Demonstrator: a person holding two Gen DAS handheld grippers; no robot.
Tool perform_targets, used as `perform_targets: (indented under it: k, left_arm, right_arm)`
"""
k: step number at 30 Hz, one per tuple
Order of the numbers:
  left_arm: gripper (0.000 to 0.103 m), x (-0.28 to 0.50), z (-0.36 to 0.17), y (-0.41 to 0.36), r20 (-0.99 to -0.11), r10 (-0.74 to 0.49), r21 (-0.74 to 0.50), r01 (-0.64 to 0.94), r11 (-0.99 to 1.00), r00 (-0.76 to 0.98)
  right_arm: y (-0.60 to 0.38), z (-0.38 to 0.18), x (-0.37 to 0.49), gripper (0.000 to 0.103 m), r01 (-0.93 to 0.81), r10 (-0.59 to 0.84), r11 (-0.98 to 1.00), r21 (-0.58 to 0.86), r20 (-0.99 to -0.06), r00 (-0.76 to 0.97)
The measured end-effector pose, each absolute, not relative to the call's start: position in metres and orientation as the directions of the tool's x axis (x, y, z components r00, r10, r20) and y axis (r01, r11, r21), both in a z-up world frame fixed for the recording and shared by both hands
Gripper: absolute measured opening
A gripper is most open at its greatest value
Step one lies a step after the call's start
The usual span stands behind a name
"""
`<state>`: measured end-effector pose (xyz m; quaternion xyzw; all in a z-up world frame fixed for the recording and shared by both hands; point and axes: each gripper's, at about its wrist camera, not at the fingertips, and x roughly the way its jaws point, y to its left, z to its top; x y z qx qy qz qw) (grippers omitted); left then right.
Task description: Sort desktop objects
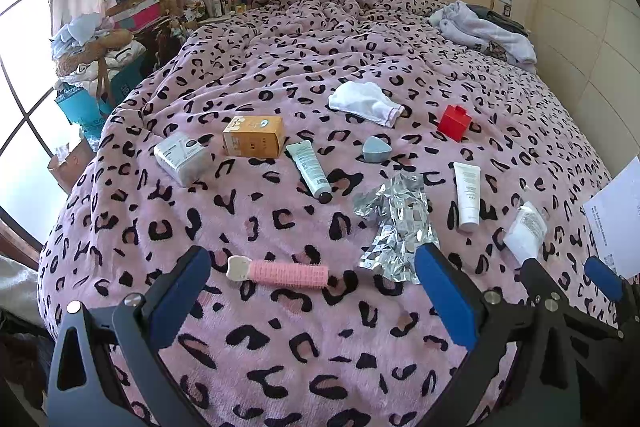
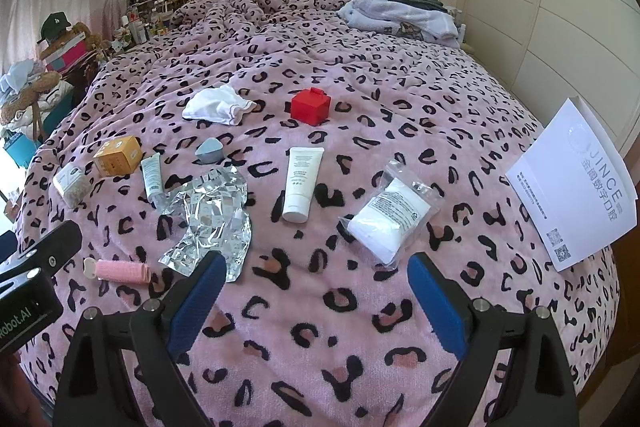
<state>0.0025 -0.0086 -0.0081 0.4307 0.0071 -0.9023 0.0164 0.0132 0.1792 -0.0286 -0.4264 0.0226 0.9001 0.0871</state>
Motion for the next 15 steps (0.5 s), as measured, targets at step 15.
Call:
perform_targets:
  k: [15]
  left_arm:
    - [0.103, 0.0018, -0.0082, -0.0086, -0.781, -0.024, 0.001, 0.036, -0.999, -0.624]
  right_arm:
    - [0.1783, -0.0253, 0.0134, 0.095, -0.173, 0.138, -0.984, -0.036, -0.768, -0.626]
